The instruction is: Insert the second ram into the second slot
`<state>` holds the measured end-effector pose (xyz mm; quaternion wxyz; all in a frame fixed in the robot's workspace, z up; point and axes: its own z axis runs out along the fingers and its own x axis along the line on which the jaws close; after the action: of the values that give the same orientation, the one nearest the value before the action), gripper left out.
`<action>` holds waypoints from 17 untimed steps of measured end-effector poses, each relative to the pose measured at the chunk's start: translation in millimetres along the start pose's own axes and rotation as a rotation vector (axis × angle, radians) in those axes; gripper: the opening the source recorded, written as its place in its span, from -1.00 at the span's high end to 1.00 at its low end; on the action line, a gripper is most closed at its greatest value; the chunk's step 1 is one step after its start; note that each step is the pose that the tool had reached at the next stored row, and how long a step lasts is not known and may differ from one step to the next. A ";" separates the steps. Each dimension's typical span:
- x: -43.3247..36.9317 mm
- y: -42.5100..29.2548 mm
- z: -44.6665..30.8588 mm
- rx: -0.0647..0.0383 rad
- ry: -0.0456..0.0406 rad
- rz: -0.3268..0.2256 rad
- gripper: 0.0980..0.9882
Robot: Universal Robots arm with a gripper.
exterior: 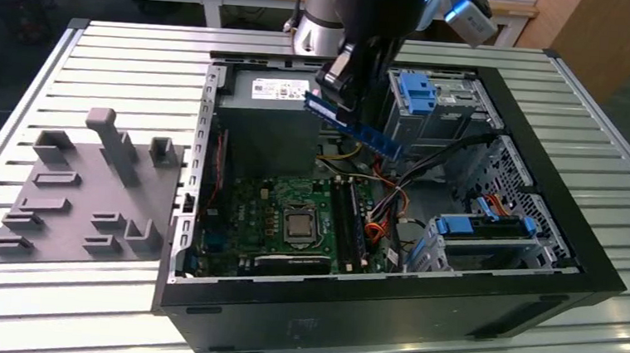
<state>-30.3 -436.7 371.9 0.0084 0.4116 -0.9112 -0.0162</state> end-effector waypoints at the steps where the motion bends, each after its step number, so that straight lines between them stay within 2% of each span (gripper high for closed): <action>1: 0.0 0.0 0.1 0.000 -0.0004 0.011 0.96; 17: 0.0 0.0 1.1 0.000 -0.0063 0.174 0.96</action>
<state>-30.3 -436.7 370.8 0.0070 0.3307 -0.9436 -0.0168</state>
